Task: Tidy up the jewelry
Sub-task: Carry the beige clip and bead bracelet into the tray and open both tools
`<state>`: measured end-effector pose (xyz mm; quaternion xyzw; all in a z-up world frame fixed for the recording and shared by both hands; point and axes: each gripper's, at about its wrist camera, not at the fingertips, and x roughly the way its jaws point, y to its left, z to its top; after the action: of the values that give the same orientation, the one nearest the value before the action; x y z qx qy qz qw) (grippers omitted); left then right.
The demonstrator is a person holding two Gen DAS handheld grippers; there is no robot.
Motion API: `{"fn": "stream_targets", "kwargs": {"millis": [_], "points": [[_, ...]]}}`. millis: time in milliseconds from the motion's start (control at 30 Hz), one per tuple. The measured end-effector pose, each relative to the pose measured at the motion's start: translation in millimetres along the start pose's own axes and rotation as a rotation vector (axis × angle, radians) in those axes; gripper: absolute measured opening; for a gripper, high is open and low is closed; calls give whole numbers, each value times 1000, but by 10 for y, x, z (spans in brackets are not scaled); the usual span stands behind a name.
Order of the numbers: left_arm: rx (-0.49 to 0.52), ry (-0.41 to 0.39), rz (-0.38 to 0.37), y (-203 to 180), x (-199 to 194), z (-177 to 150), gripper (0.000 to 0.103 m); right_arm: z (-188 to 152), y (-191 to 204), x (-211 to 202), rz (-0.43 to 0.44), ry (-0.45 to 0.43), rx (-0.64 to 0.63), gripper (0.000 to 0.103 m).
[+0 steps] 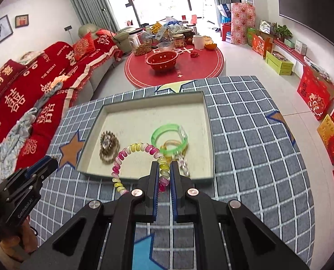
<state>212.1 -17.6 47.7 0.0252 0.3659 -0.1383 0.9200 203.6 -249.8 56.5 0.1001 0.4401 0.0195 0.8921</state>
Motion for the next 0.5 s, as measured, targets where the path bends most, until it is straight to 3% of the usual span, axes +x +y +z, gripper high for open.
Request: {"fn": "stream_targets", "kwargs": {"millis": [233,500], "points": [[-7,28,9,-75,444,289,35,317,-75,301,-14,-2,39,10],[6,90,14,-232,978,298,35,475,-274,768,-14,35,109,10]]}}
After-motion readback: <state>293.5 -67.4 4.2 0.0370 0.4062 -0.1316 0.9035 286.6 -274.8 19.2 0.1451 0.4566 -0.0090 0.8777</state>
